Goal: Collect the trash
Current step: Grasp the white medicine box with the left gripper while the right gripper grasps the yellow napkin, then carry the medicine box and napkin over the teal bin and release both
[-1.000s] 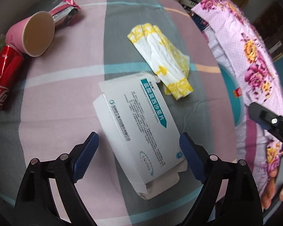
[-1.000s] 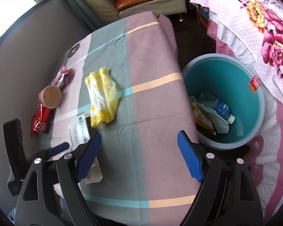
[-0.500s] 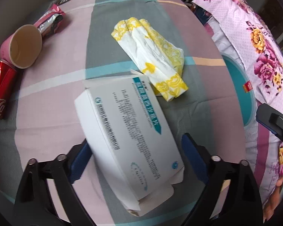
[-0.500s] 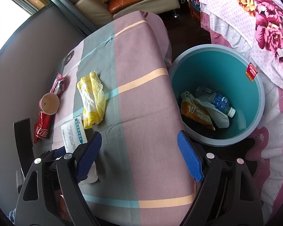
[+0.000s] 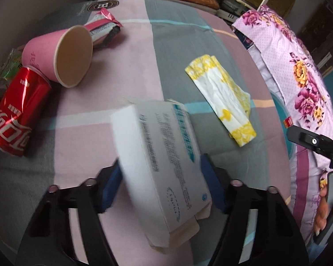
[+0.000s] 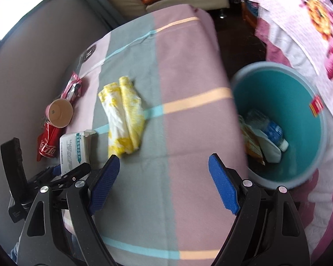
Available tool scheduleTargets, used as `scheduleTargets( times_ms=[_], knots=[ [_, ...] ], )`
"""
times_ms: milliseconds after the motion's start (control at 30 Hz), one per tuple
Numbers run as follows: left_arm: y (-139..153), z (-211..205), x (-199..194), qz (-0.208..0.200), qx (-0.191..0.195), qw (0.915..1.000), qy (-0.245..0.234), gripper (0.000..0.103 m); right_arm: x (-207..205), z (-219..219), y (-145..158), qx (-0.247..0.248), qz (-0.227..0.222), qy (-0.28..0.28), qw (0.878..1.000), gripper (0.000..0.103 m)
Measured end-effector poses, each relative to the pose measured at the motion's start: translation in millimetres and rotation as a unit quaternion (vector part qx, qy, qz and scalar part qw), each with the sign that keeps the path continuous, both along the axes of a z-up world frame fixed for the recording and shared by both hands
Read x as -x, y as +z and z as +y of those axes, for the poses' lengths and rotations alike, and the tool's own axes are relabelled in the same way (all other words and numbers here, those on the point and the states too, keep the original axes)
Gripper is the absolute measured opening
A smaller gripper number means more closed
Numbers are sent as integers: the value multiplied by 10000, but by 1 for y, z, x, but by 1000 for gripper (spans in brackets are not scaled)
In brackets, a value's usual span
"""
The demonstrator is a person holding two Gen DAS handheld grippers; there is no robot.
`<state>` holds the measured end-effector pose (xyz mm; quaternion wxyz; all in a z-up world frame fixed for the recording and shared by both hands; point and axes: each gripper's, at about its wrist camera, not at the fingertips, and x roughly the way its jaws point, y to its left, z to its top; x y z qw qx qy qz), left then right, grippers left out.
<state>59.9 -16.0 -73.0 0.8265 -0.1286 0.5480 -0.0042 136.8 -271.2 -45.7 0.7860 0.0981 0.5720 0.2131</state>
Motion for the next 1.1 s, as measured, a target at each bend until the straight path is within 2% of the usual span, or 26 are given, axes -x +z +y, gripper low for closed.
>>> scheduleTargets(
  times_ms=[300, 400, 500, 567, 600, 633, 667, 733, 833, 867, 900, 933, 1100],
  knots=[
    [-3, 13, 1, -199, 115, 9993, -290, 63, -30, 67, -13, 261, -34, 588, 9979, 78],
    [-8, 18, 3, -168, 281, 9991, -263, 67, -42, 85, -22, 418, -42, 736, 9964, 77],
    [-9, 21, 5, -184, 349, 9989, -244, 68, -47, 98, -25, 586, -181, 860, 9944, 67],
    [-9, 20, 4, -180, 346, 9989, -262, 70, -46, 103, -26, 697, -266, 974, 9925, 53],
    [-9, 19, 3, -178, 323, 9989, -273, 72, -45, 104, -25, 786, -361, 1009, 9911, 40],
    [-9, 16, 2, -174, 297, 9990, -298, 74, -44, 104, -27, 803, -347, 1062, 9905, 12],
    [-9, 13, 2, -172, 224, 9991, -317, 75, -43, 102, -28, 777, -312, 1064, 9908, 6],
    [-9, 9, 2, -171, 93, 9993, -329, 75, -41, 94, -26, 723, -340, 984, 9919, 6],
    [-5, 3, 3, -194, 71, 9991, -365, 59, -37, 75, -20, 545, -322, 764, 9951, 6],
    [-1, 0, 4, -245, 63, 9990, -374, 50, -35, 68, -17, 498, -335, 699, 9957, 6],
    [1, -2, 5, -284, 60, 9988, -387, 32, -33, 62, -14, 442, -357, 624, 9964, 6],
    [4, -5, 5, -304, 63, 9987, -397, 25, -32, 57, -11, 399, -369, 576, 9969, 6],
    [16, -17, 4, -420, 246, 9977, -464, 25, -19, 24, 3, 82, -423, 300, 9986, 6]
  ],
)
